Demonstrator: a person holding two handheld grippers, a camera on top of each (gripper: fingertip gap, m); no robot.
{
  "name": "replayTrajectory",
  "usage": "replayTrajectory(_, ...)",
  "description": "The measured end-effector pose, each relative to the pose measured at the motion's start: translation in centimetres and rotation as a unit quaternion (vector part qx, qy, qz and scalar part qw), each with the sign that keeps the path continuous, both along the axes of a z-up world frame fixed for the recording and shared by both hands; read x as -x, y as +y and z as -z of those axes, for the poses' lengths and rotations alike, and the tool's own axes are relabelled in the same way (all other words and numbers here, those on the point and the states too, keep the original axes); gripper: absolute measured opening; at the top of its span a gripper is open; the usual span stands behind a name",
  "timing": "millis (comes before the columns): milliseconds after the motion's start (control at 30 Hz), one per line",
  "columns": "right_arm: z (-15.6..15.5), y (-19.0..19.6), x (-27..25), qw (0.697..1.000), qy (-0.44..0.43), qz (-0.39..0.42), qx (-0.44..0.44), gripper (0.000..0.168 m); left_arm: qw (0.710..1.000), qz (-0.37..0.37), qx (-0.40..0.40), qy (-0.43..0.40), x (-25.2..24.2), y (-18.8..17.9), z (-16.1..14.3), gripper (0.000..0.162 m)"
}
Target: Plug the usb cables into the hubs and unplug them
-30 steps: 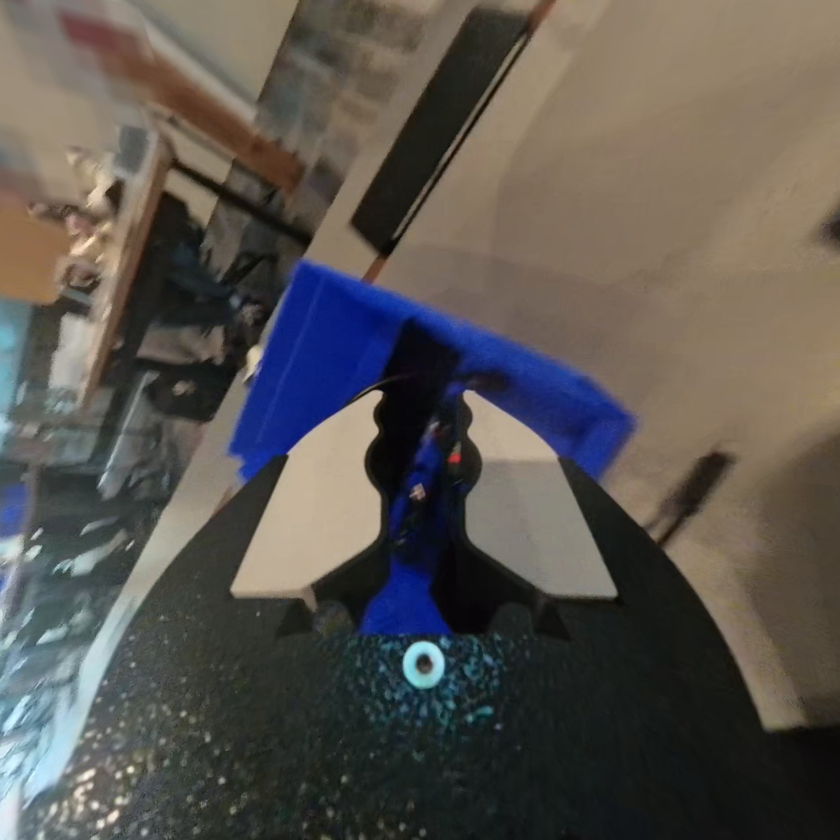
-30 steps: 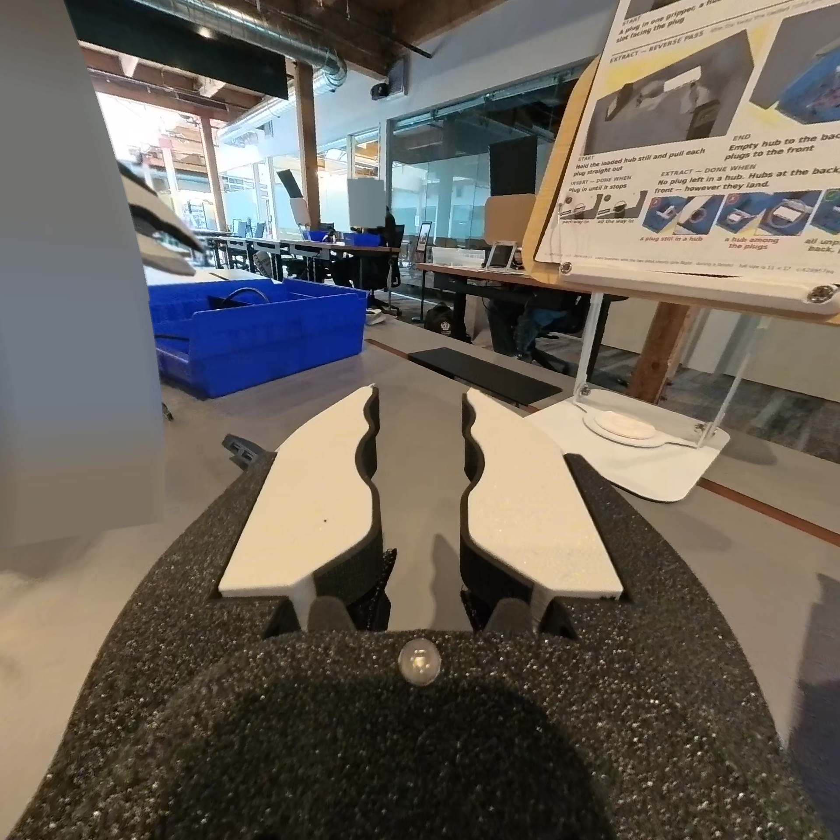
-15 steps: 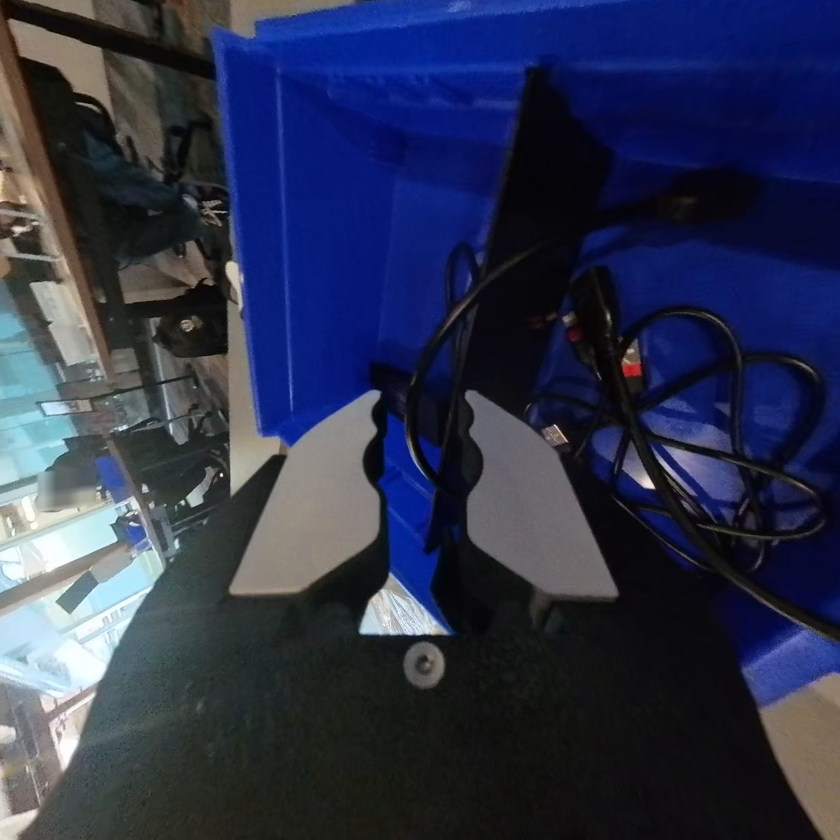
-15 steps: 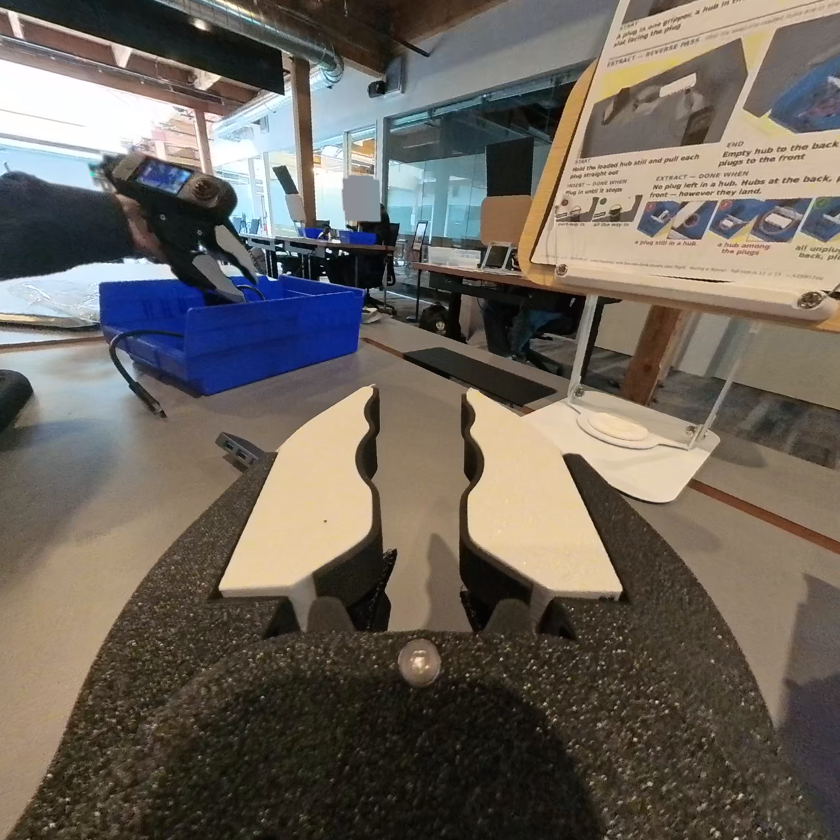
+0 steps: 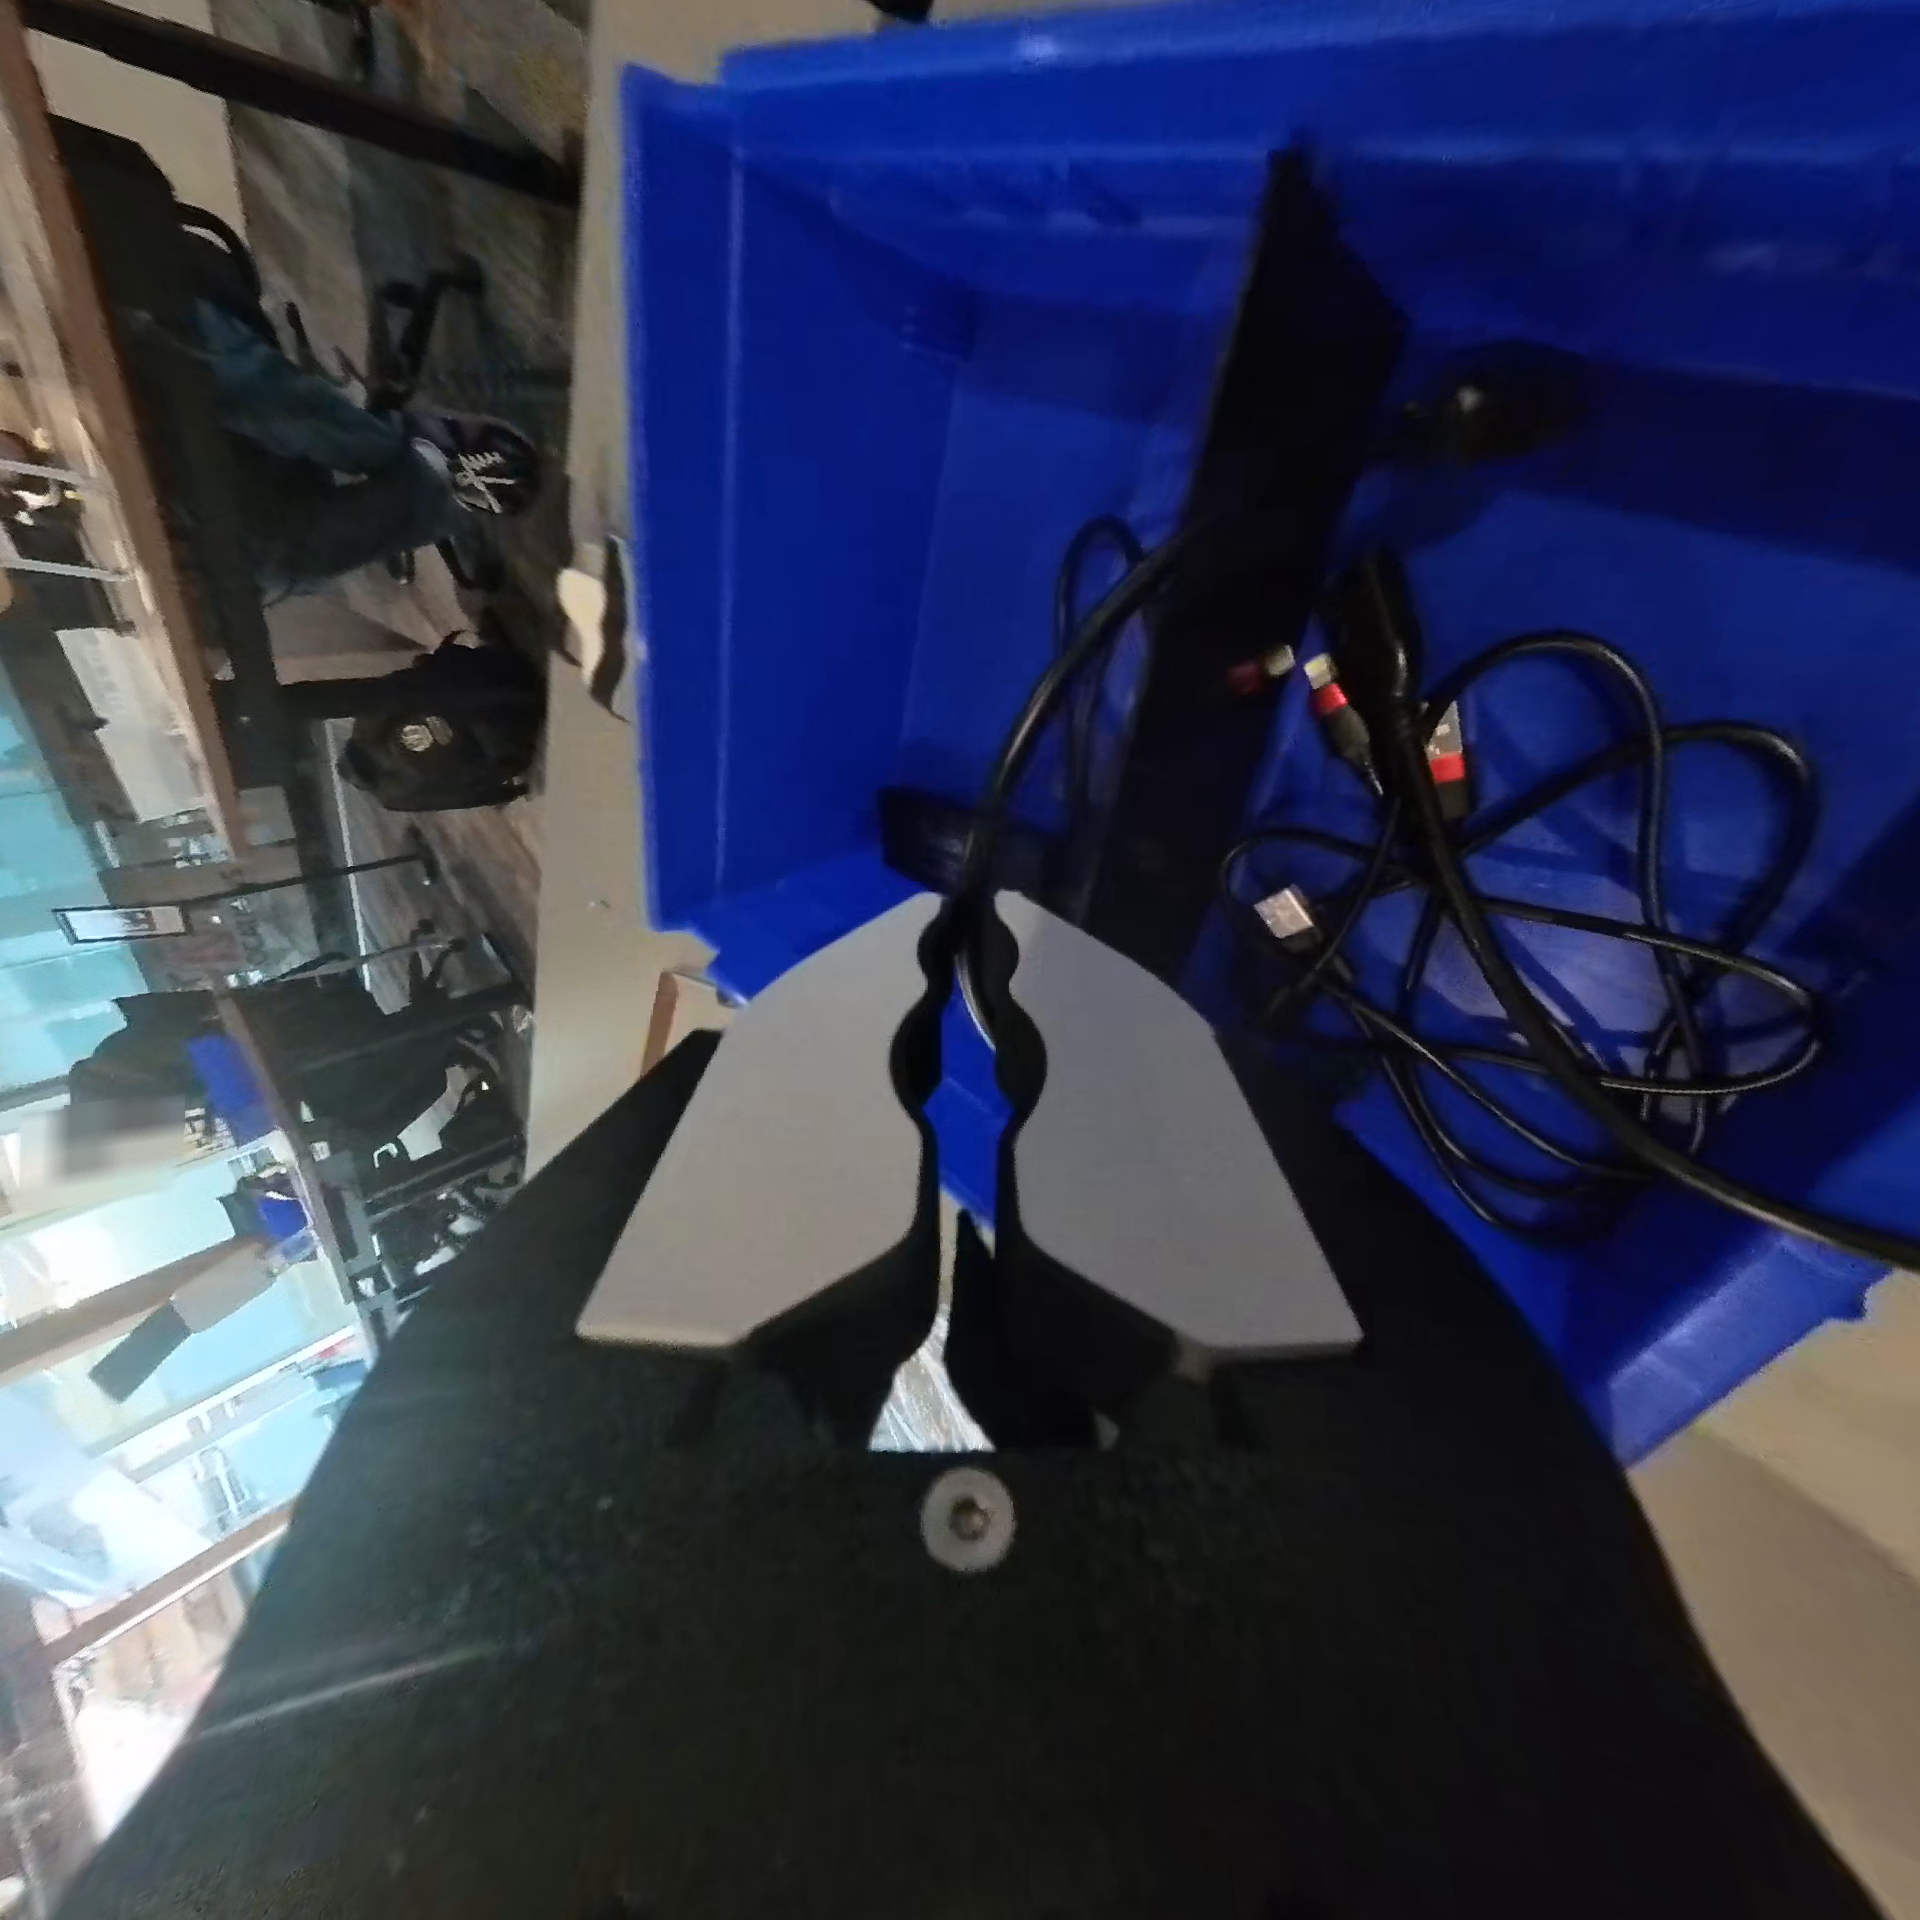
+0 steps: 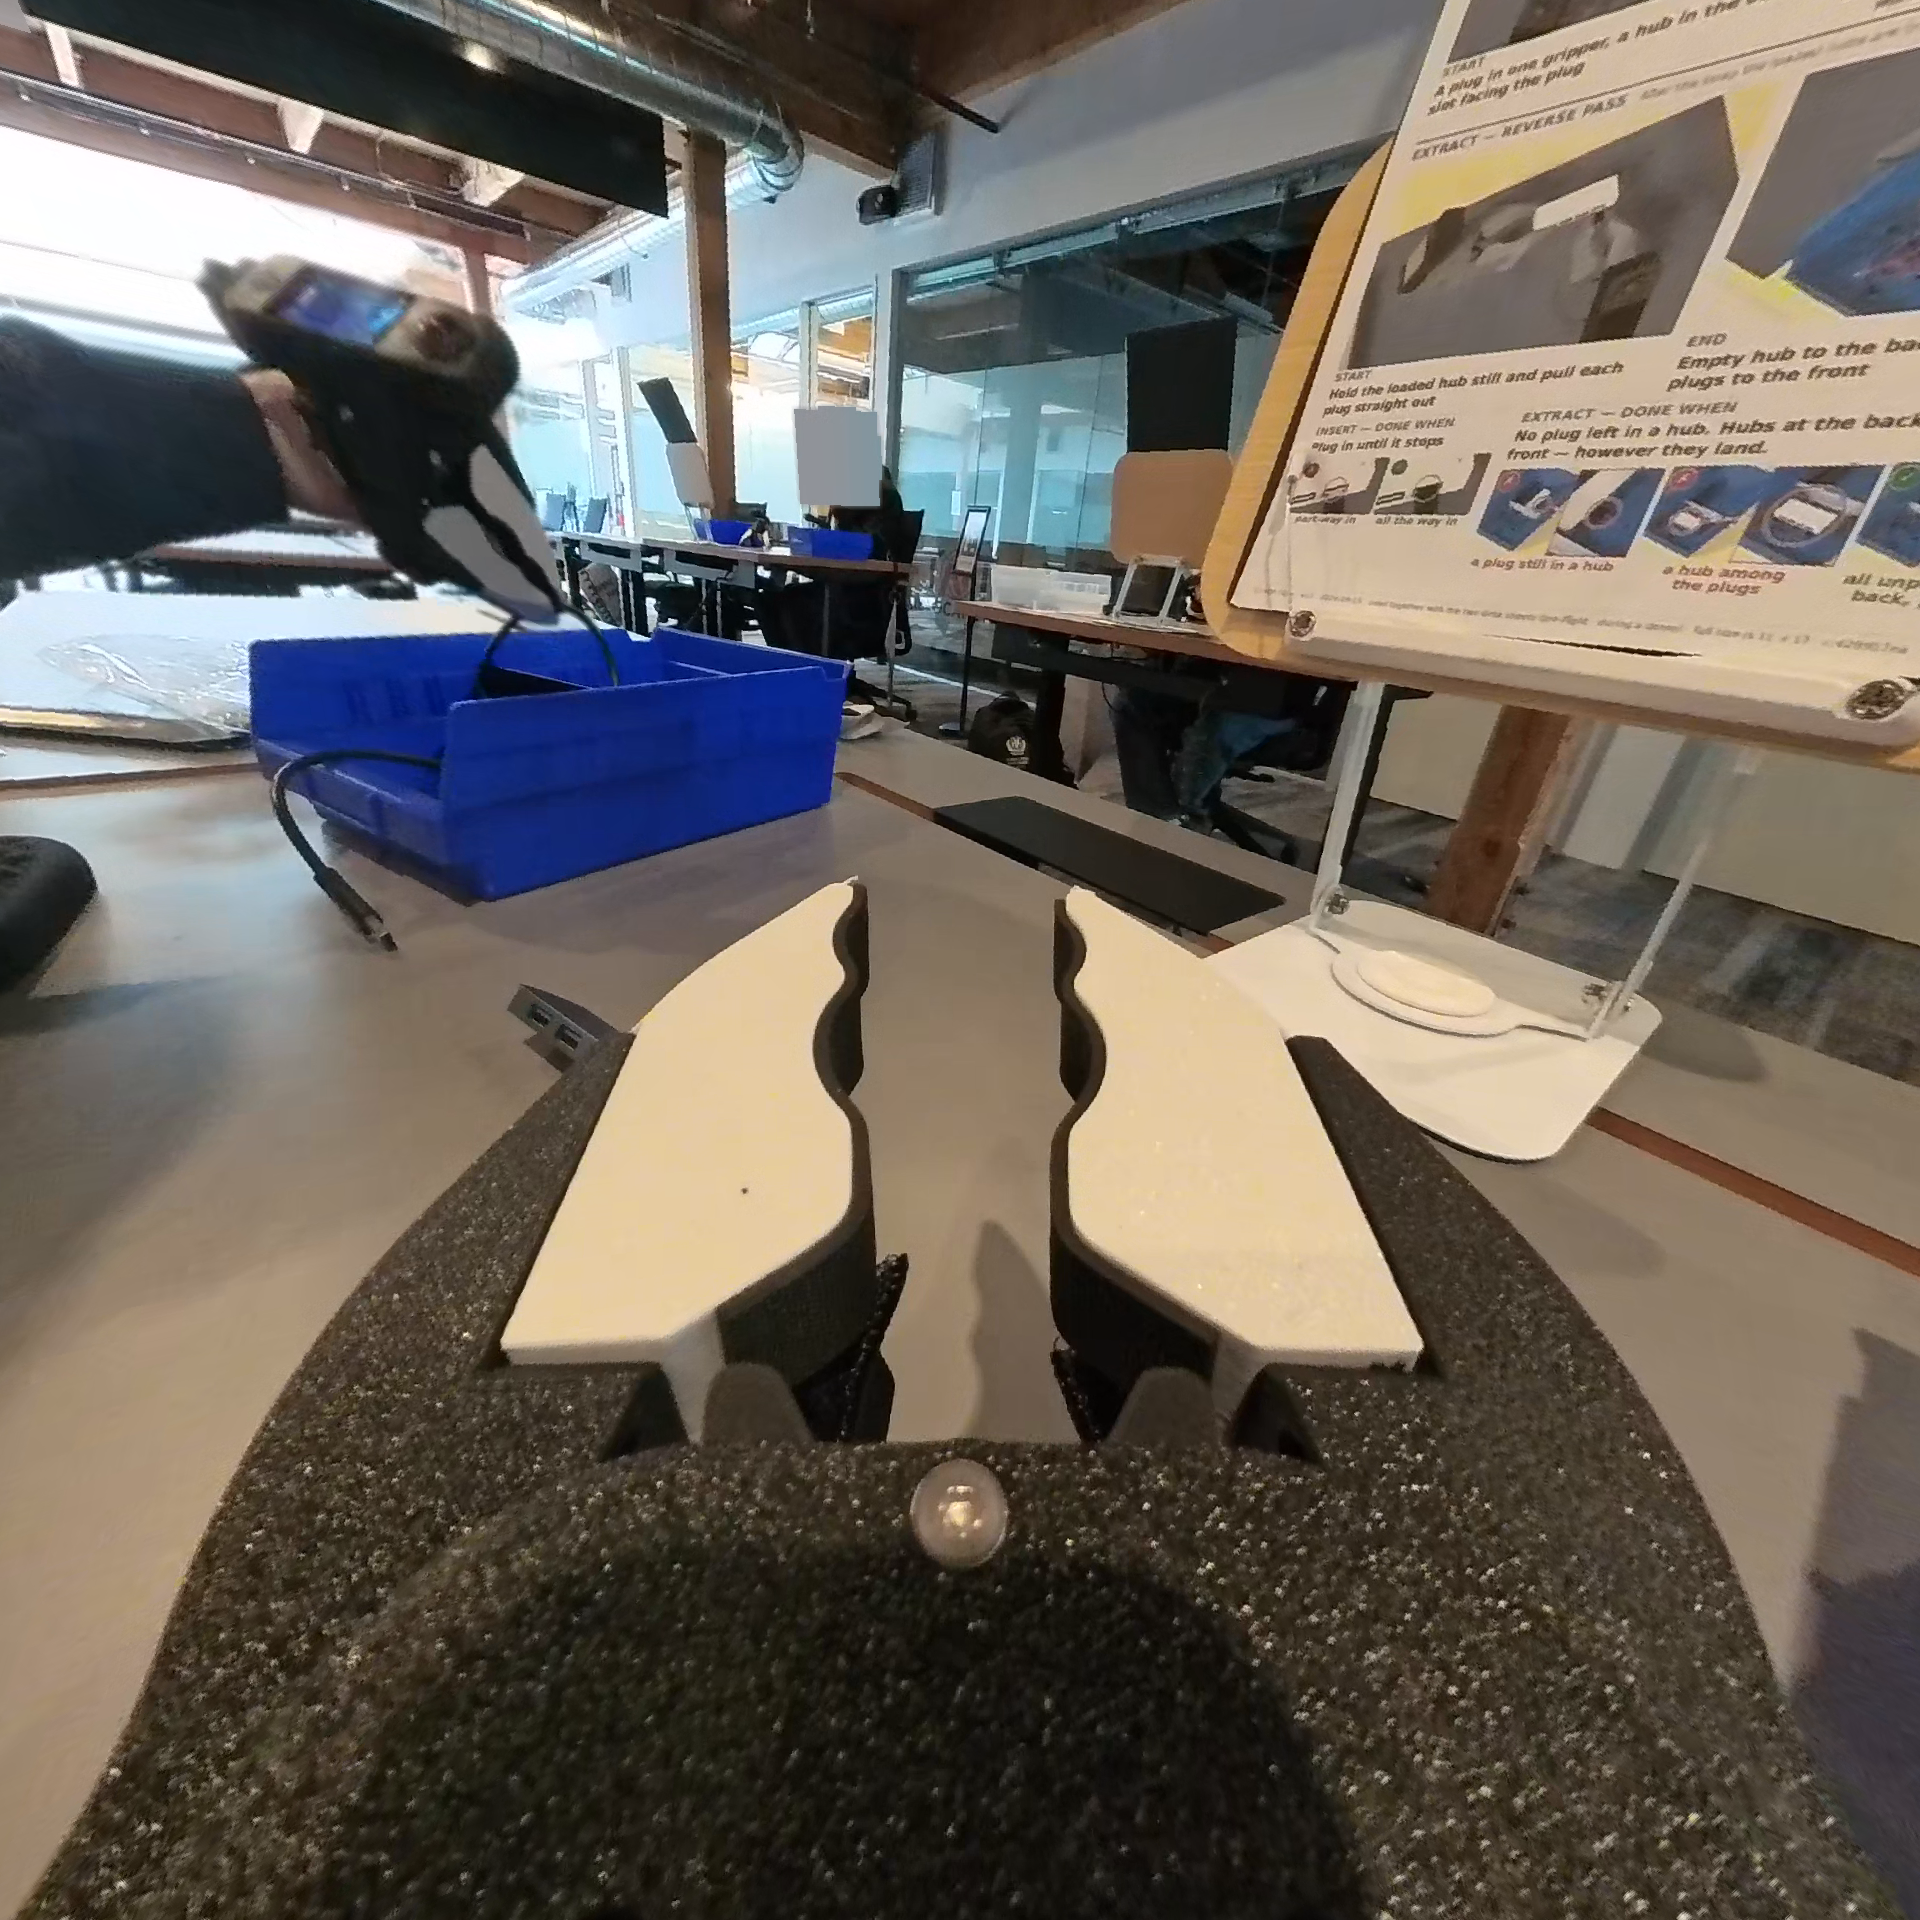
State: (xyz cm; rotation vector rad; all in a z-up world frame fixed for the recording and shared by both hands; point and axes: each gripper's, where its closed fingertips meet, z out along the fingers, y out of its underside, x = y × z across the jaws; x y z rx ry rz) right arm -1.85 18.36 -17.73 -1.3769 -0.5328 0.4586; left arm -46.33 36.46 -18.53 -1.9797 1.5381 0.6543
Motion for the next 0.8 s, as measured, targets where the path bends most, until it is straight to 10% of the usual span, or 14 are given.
replayTrajectory(433,-0.1,0.1,-0.1,1.0,-0.002,0.004,-0.005,0.033,0.984,0.055,-0.082,-0.145,-9.3,-2.8,-13.9,0.005)
replayTrajectory(800,-1.4,-0.3,-1.3,0.998,-0.004,0.04,-0.048,0.033,0.962,0.11,0.179,-0.175,-26.2,-6.0,-4.8,0.004)
